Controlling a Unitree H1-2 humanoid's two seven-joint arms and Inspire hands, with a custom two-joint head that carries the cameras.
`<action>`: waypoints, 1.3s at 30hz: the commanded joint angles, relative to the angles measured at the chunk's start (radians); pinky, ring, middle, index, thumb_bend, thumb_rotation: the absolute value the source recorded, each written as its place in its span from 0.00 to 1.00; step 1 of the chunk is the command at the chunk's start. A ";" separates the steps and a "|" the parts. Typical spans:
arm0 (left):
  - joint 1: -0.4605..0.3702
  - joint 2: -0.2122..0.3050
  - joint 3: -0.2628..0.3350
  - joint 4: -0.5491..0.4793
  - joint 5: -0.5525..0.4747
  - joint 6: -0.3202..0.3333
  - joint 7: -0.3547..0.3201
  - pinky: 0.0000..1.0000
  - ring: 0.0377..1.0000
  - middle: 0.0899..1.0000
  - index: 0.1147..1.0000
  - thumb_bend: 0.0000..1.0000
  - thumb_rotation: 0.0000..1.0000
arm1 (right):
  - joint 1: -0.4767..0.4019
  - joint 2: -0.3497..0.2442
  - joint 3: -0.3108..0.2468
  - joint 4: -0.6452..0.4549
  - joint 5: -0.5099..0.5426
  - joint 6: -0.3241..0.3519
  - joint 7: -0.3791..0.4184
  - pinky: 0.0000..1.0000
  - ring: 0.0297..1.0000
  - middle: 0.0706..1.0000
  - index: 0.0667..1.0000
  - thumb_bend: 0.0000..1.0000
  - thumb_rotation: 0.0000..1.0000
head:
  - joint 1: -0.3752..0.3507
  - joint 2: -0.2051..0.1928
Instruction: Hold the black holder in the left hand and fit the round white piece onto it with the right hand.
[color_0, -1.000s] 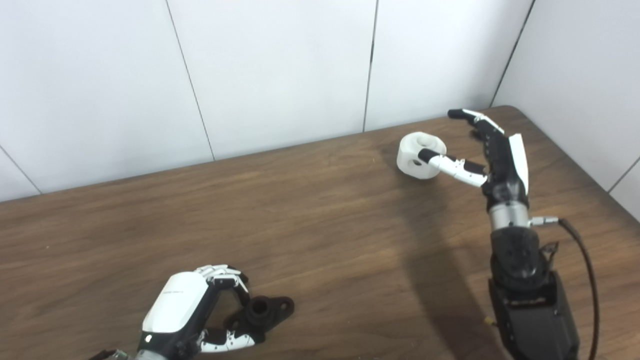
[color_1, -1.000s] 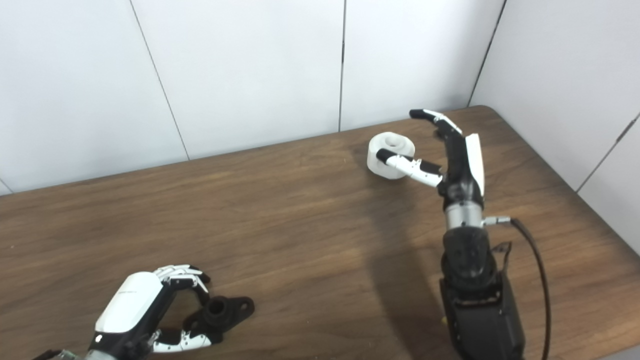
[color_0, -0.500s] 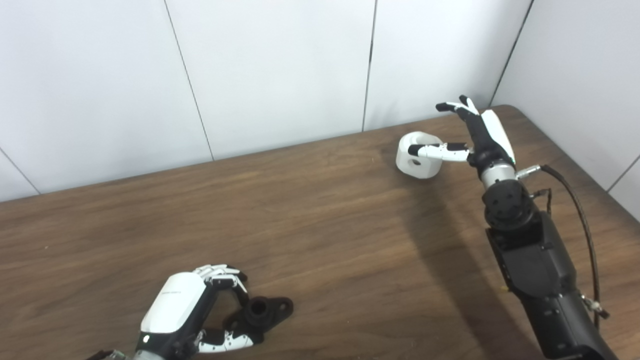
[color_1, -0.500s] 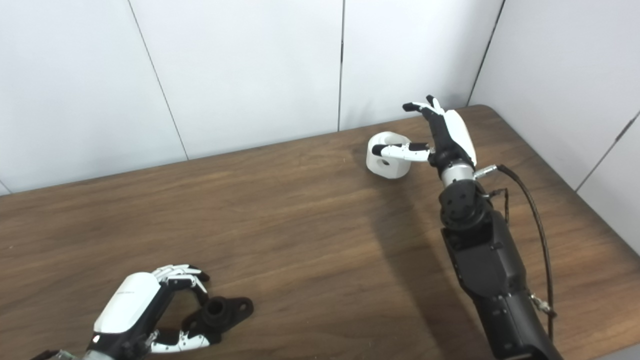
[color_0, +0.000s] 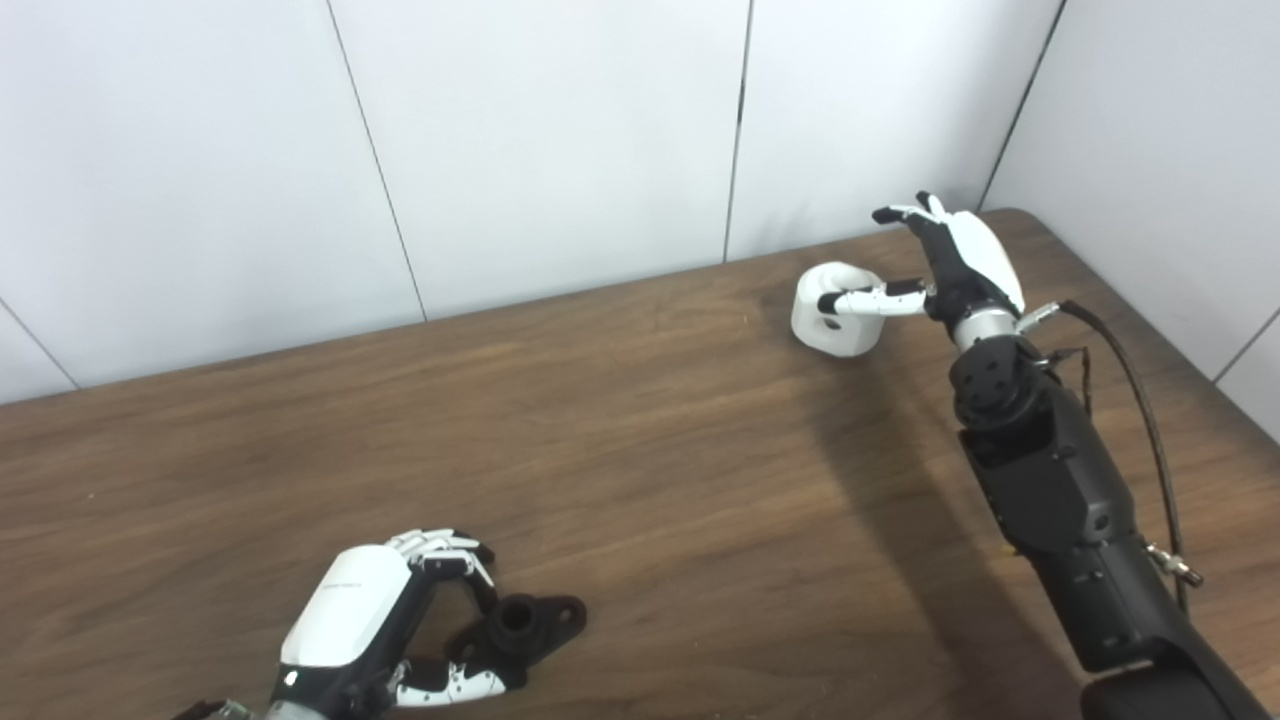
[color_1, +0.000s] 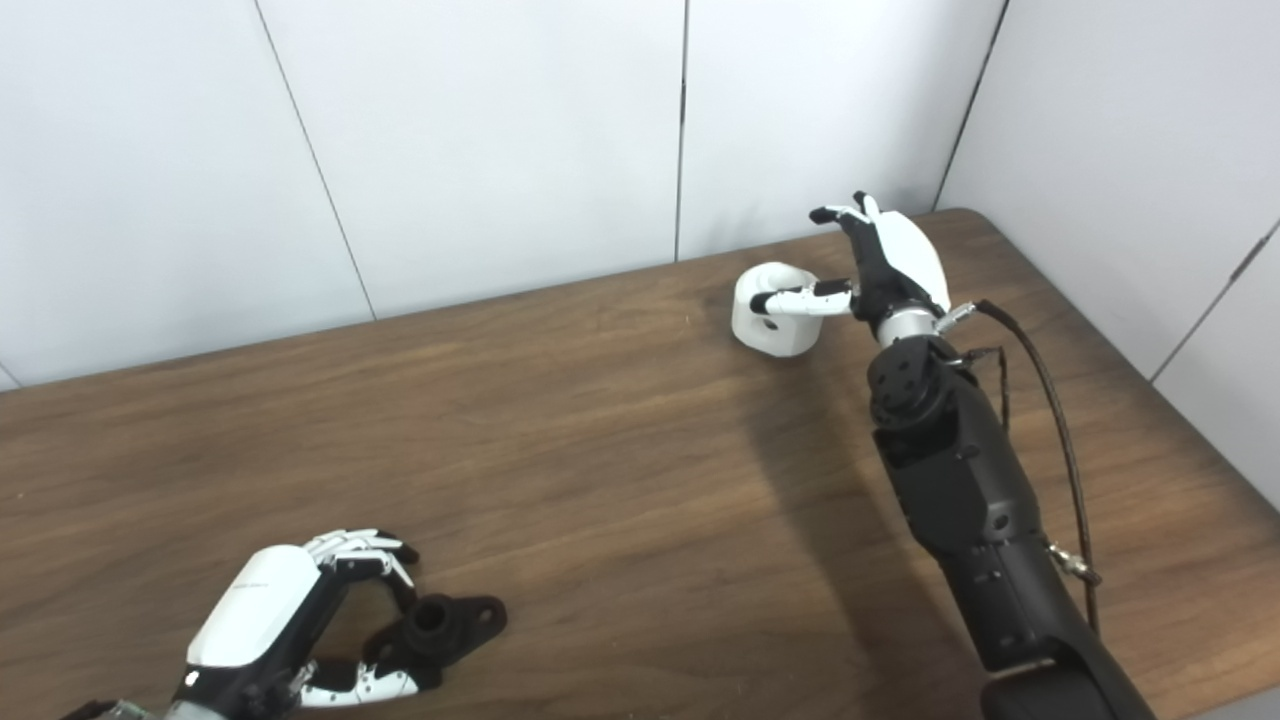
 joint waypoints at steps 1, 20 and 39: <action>-0.005 0.013 -0.010 0.010 0.001 0.003 -0.036 0.85 0.81 0.72 0.42 0.52 0.05 | -0.049 -0.024 -0.008 -0.018 -0.033 -0.005 0.004 1.00 1.00 1.00 0.78 1.00 0.35 | 0.000 -0.001; -0.007 0.018 -0.004 0.020 0.002 -0.015 -0.029 0.84 0.80 0.72 0.42 0.52 0.05 | -0.033 -0.022 -0.013 0.016 -0.090 -0.005 0.034 1.00 1.00 0.96 0.69 1.00 0.33 | -0.003 -0.013; -0.013 0.018 0.001 0.018 0.000 -0.003 -0.044 0.85 0.81 0.72 0.42 0.52 0.05 | -0.025 -0.016 0.015 0.038 -0.095 -0.005 0.011 1.00 1.00 0.95 0.69 1.00 0.34 | -0.008 -0.016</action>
